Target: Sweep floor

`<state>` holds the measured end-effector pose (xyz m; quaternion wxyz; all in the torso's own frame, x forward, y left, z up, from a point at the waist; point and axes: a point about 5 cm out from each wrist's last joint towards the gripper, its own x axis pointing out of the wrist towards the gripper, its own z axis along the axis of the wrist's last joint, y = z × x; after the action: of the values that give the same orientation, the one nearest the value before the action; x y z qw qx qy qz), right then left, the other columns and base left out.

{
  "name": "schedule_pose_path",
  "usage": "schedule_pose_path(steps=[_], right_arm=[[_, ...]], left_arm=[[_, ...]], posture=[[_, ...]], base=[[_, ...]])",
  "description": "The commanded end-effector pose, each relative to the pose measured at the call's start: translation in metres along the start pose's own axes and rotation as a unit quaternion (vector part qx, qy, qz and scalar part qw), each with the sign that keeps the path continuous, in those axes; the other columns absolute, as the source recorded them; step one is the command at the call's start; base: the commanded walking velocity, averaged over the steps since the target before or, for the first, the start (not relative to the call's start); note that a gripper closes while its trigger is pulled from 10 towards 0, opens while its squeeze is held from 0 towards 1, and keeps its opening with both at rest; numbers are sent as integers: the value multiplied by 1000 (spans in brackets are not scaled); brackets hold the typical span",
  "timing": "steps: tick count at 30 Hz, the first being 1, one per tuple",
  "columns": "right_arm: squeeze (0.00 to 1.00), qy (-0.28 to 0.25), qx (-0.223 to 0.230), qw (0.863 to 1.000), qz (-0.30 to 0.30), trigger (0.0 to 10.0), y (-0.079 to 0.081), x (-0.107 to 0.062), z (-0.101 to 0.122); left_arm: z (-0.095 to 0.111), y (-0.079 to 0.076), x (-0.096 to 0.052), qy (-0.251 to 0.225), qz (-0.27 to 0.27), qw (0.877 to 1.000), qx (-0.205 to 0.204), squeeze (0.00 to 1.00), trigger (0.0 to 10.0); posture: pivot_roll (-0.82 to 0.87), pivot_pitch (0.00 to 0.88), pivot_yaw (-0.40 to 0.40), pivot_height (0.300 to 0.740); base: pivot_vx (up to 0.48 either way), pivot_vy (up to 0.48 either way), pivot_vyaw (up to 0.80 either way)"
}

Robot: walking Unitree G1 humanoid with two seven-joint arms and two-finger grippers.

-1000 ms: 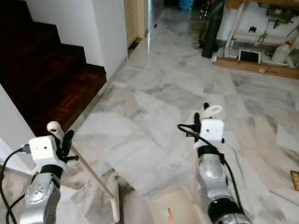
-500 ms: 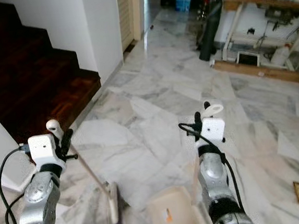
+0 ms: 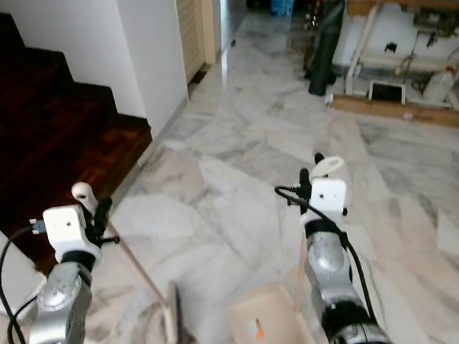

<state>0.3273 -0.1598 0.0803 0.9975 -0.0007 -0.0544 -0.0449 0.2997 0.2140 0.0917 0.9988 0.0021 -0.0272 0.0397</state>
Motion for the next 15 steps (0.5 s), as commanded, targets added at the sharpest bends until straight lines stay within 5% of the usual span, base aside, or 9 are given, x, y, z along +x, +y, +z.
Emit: schedule_pose_path(steps=[1, 15], right_arm=[[0, -17, 9, 1000, -18, 10000, -8, 4, 7], [0, -16, 9, 1000, -19, 10000, -9, 3, 6]], left_arm=[[13, -6, 6, -27, -11, 1000, 5, 0, 10000], [12, -6, 5, -27, -15, 1000, 5, 0, 10000]], posture=[[35, 0, -27, 740], [38, 0, -24, 740]], base=[[386, 0, 0], [388, 0, 0]])
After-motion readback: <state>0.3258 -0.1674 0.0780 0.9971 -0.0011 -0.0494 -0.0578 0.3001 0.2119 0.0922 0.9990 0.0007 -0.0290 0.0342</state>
